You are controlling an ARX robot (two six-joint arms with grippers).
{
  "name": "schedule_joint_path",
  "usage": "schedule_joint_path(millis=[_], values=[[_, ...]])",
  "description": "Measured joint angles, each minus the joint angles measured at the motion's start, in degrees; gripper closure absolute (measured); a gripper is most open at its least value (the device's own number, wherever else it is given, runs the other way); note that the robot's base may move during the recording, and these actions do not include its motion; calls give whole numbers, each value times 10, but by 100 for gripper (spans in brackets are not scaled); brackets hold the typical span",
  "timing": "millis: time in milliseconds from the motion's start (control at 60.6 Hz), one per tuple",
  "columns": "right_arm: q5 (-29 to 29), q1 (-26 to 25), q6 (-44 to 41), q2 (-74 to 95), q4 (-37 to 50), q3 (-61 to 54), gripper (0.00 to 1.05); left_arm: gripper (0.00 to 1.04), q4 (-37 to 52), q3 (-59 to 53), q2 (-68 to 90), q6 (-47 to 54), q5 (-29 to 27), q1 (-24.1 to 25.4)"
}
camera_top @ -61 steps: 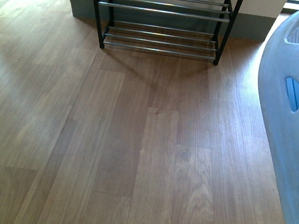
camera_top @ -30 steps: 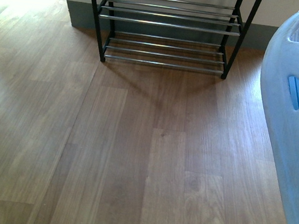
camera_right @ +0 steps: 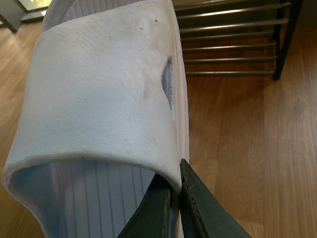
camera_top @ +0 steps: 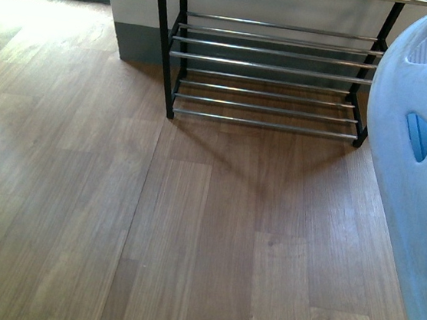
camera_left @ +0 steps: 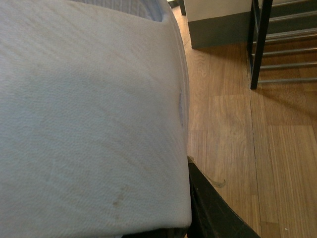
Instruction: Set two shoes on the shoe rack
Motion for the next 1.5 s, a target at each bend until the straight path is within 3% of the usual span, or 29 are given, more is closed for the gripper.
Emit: schedule_joint_path(millis=[1502], values=[[0, 0, 0, 0, 0, -1, 103, 103, 0, -1, 0, 0, 0, 0]])
